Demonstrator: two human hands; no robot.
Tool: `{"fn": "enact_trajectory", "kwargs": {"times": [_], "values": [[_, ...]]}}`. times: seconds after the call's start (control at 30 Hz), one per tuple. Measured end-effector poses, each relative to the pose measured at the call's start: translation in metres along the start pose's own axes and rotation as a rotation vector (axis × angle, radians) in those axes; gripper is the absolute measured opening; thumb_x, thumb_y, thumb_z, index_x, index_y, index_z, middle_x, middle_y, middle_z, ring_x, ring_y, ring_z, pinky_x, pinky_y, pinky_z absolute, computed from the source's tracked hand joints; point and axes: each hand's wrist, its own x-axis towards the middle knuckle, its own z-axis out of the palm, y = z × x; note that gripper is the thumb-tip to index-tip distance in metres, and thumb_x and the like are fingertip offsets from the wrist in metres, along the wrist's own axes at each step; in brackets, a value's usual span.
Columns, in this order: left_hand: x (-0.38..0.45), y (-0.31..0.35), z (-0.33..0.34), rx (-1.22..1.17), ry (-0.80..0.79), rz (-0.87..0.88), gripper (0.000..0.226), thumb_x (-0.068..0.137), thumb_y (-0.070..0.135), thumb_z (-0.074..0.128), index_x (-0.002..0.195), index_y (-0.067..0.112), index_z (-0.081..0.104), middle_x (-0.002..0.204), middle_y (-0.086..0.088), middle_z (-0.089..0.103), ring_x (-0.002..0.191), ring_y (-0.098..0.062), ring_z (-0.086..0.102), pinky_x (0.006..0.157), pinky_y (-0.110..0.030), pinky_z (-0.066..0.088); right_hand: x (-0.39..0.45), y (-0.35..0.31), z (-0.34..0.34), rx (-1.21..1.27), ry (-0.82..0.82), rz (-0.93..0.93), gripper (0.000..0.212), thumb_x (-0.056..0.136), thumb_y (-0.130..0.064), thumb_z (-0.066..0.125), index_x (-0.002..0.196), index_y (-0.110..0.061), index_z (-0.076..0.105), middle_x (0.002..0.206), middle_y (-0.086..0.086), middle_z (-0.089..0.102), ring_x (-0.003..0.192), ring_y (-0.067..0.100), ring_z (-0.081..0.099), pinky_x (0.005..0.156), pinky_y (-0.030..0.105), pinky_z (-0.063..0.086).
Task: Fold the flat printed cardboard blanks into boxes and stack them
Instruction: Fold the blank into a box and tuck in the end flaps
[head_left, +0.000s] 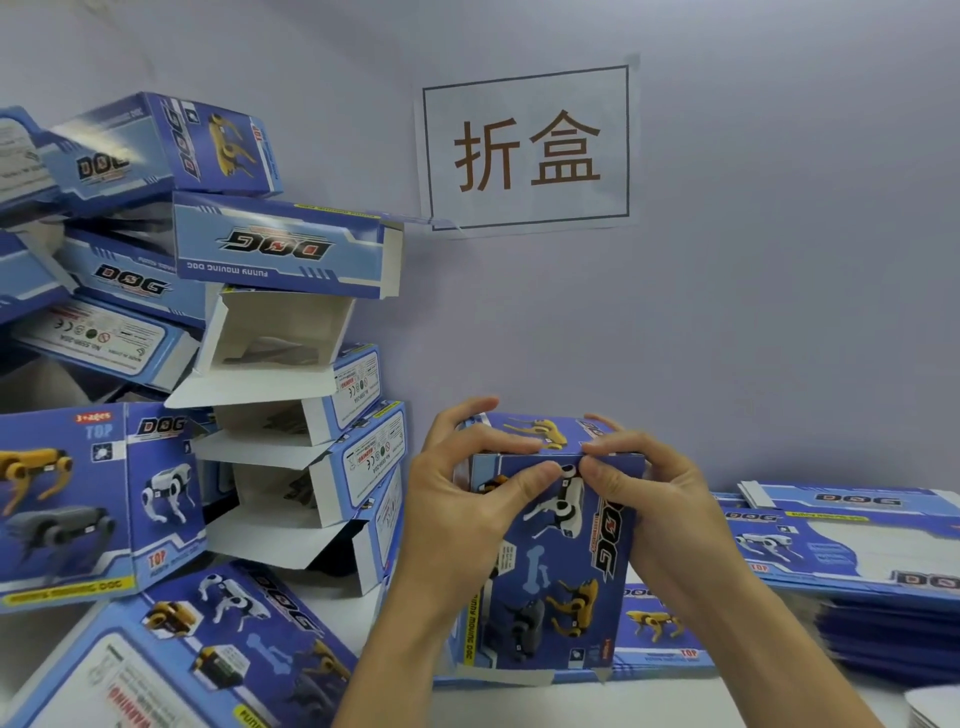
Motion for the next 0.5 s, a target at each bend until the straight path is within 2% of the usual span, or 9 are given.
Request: {"fn": "enact_trajectory", "kwargs": {"times": [0.07,0.2,0.3,0.37,0.4,0.43,0.5], "values": [[-0.001,0.001,-0.002,0.012,-0.011,0.003,0.015,0.063,0.035,0.08,0.077,0.033,0.076,0.131,0.013,0.055,0.115,0.007,0.057,0.075,-0.019,0.057,0.001,0.0,-0.001,0.007,-0.003,0.012,0.012,0.059,-0.012,0.079,0.07,-0.014,0.075,0.138,0.019,0.055,0.09,0.032,0.072,0.062,0.039,0.059],[-0.001,0.005,-0.006,0.051,-0.046,-0.068,0.013,0.063,0.037,0.079,0.075,0.032,0.078,0.133,0.015,0.055,0.117,-0.001,0.06,0.085,-0.035,0.06,0.001,0.002,-0.006,0.005,-0.014,0.0,0.011,0.056,-0.01,0.078,0.066,-0.015,0.076,0.136,-0.004,0.06,0.103,0.031,0.071,0.064,0.04,0.06],[0.002,0.013,-0.017,0.06,-0.122,-0.126,0.027,0.051,0.045,0.083,0.075,0.032,0.079,0.136,0.016,0.052,0.113,0.01,0.057,0.073,-0.025,0.06,0.001,0.002,-0.003,-0.035,-0.019,-0.019,0.016,0.051,-0.016,0.082,0.066,-0.015,0.076,0.135,-0.005,0.061,0.105,0.03,0.07,0.064,0.039,0.06],[0.005,0.018,-0.029,0.143,-0.211,-0.144,0.046,0.046,0.053,0.084,0.091,0.045,0.076,0.136,0.022,0.048,0.117,0.015,0.051,0.071,-0.021,0.059,0.0,-0.001,-0.001,-0.052,-0.04,-0.028,0.021,0.05,-0.019,0.087,0.067,-0.015,0.076,0.135,-0.006,0.061,0.105,0.03,0.07,0.065,0.038,0.06],[0.006,0.019,-0.034,0.198,-0.255,-0.152,0.056,0.048,0.056,0.087,0.102,0.053,0.069,0.134,0.023,0.047,0.118,0.012,0.052,0.074,-0.022,0.06,-0.001,-0.004,0.0,-0.072,-0.065,-0.036,0.027,0.049,-0.022,0.092,0.071,-0.016,0.077,0.134,-0.007,0.061,0.105,0.029,0.07,0.066,0.039,0.06],[0.007,0.02,-0.038,0.23,-0.281,-0.163,0.066,0.051,0.057,0.089,0.111,0.059,0.061,0.131,0.023,0.049,0.114,0.005,0.058,0.077,-0.025,0.06,-0.002,-0.007,0.002,-0.105,-0.092,-0.049,0.034,0.049,-0.029,0.095,0.077,-0.018,0.078,0.132,-0.01,0.062,0.104,0.028,0.071,0.068,0.039,0.061],[0.008,0.02,-0.043,0.263,-0.264,-0.157,0.072,0.054,0.06,0.087,0.119,0.058,0.054,0.124,0.02,0.056,0.102,0.0,0.067,0.08,-0.025,0.06,-0.005,-0.011,0.008,-0.181,-0.128,-0.096,0.044,0.059,-0.035,0.09,0.1,-0.029,0.077,0.127,-0.014,0.065,0.102,0.025,0.072,0.072,0.04,0.061]]}}
